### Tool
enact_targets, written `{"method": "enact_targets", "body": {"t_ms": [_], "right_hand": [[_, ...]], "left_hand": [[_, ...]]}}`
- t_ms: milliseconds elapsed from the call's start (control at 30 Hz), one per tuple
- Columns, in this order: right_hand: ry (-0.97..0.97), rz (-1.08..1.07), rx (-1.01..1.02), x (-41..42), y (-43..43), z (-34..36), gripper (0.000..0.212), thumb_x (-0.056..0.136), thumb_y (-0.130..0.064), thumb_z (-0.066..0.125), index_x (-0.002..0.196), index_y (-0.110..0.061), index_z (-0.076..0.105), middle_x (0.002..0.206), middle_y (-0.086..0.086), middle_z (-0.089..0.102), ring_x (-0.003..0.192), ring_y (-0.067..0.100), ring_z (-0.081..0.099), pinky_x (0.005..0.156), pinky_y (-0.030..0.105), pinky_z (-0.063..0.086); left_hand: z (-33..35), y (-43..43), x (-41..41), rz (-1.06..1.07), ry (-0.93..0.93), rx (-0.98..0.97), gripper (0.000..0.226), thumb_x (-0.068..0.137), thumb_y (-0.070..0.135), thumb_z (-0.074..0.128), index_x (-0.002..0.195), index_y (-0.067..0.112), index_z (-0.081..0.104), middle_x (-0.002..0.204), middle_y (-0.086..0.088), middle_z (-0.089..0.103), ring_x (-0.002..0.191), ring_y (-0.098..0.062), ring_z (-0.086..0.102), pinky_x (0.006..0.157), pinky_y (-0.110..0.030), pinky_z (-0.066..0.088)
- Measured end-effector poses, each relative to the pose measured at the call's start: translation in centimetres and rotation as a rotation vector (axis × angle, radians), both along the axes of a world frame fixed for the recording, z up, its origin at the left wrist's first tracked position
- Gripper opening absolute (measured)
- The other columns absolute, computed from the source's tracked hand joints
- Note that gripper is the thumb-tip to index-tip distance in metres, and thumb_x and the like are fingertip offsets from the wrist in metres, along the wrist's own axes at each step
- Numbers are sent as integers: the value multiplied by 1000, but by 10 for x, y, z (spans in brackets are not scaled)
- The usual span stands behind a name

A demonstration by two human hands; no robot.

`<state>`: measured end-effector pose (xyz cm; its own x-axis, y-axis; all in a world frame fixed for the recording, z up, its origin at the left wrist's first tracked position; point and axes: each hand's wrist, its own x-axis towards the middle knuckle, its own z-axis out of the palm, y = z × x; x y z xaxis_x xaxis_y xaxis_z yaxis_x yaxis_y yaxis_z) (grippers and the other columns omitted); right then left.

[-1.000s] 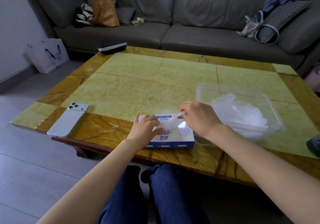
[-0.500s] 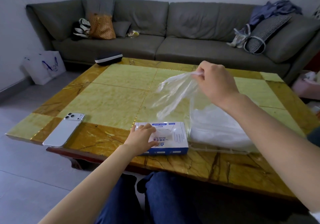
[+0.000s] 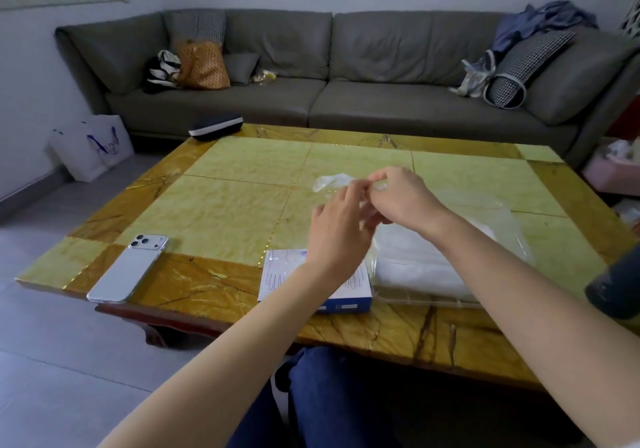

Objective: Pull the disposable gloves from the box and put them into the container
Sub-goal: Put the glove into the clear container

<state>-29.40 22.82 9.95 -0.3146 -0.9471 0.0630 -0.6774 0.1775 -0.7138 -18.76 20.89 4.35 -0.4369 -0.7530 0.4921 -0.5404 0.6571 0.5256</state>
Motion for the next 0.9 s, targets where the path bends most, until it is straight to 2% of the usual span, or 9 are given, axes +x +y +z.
{"method": "enact_targets", "body": {"t_ms": [67,133,233,333,400,500,600,733,900], "right_hand": [[-109,2,5,-8,0,-1,41,92,-20,57,129,-6,47,100,9,67,73,14,66,61,24,55],[-213,-24,-85,-18,1,-2,51,93,-22,58,136,-5,36,99,5,64,71,12,64,59,21,54],[-207,5,-238,-31,4,-5,61,87,-37,63,134,-8,37,117,-1,57,98,13,60,90,29,48],[-207,342,-64,-32,9,-7,92,61,-58,68,137,-18,38,142,-4,44,128,8,42,109,31,34],[-121,474,11,-30,9,-11,78,60,-57,75,128,-29,49,133,-11,51,123,2,46,106,27,37],[-23,390,-28,-28,4,-20,46,68,-33,83,99,-37,50,97,-15,58,92,3,56,82,21,48],[-94,304,-106,-30,1,-28,35,80,-20,75,104,-25,50,82,0,62,79,14,64,77,24,50],[-146,236,-143,-43,0,-25,1,94,-15,55,94,-14,55,74,-2,66,62,6,65,66,17,46],[-18,171,-68,-59,1,-22,23,99,-16,41,87,-12,60,68,-2,66,63,8,59,68,24,44]], "left_hand": [[5,-6,3,-14,32,64,34,89,11,59,121,19,50,101,1,69,88,-21,64,87,-41,47],[10,-13,9,-34,31,124,25,89,6,58,112,16,59,94,1,70,82,-19,64,80,-37,52],[21,-23,18,-110,90,286,11,91,6,56,97,10,64,80,7,64,72,-6,60,73,-28,52],[33,-27,22,-229,95,412,9,92,8,56,88,10,64,71,9,61,57,8,56,62,-10,47],[40,-27,22,-265,105,435,10,93,13,56,89,11,64,69,7,62,54,9,56,58,-6,45],[45,-31,22,-264,175,501,10,94,14,56,91,13,65,70,3,65,56,2,59,60,-7,45],[46,-40,25,-185,185,538,10,93,17,57,93,10,64,70,2,64,50,0,59,57,-6,45],[41,-54,30,-70,171,523,12,92,18,59,82,13,62,65,3,61,42,0,51,51,-9,45],[28,-60,23,-12,118,546,18,94,18,53,83,12,66,55,2,56,37,-1,46,52,-17,43]]}}
